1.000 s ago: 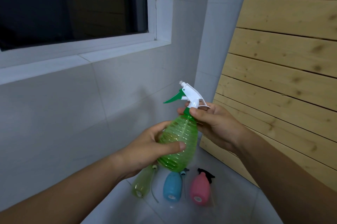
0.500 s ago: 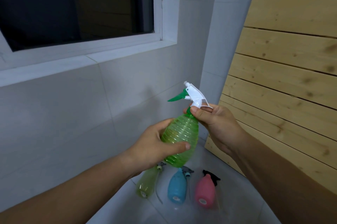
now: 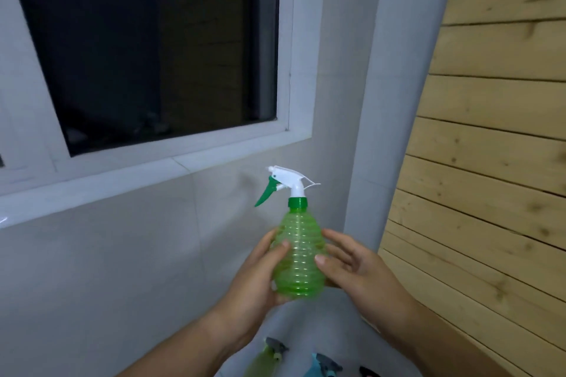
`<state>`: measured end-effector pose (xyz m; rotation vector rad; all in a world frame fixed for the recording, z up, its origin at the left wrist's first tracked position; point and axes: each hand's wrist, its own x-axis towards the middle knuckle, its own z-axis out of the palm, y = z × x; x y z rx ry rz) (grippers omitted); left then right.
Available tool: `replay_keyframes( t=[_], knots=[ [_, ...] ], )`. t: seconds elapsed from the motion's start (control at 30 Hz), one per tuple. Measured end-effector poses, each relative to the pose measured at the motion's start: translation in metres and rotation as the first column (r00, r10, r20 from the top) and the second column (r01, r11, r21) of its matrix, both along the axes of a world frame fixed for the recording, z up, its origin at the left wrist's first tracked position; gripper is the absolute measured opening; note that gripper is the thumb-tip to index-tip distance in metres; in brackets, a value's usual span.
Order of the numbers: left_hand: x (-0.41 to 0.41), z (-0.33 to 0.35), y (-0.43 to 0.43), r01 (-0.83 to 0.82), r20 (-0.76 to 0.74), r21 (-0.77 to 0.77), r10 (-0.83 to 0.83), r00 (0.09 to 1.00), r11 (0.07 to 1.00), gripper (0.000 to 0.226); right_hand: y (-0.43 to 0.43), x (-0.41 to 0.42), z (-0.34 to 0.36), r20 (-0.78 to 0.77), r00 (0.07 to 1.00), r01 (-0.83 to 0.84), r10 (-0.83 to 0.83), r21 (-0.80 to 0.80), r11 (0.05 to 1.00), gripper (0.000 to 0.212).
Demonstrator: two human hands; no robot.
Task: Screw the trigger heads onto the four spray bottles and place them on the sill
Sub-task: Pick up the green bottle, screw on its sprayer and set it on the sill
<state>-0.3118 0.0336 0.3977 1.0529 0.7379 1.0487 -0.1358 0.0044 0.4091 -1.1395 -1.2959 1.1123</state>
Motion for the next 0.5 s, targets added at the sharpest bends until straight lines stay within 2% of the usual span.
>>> replay_keyframes(
  t=[0.1,0.23,0.3,0.4,0.5],
  knots=[
    [-0.004,0.020,0.021,-0.048,-0.022,0.105,0.050,0.998,0.993,0.028,0.022,-0.009,0.022,0.093,0.995,0.015,-0.024,0.106,0.994,0.054],
    [-0.010,0.061,0.075,-0.112,-0.144,0.319,0.164,0.976,0.941,0.033,0.078,-0.014,0.060,0.259,0.962,0.018,-0.080,0.236,0.972,0.063],
    [-0.011,0.087,0.106,-0.143,-0.174,0.388,0.224,0.959,0.910,0.035,0.112,-0.015,0.079,0.248,0.965,0.017,-0.085,0.263,0.965,0.064],
    [-0.008,0.121,0.151,-0.178,-0.181,0.424,0.276,0.944,0.888,0.038,0.166,-0.016,0.104,0.147,0.984,0.063,-0.104,0.258,0.964,0.059],
    [-0.005,0.143,0.192,-0.200,-0.195,0.422,0.304,0.933,0.884,0.039,0.214,-0.016,0.120,0.122,0.982,0.103,-0.146,0.304,0.947,0.033]
  ],
)
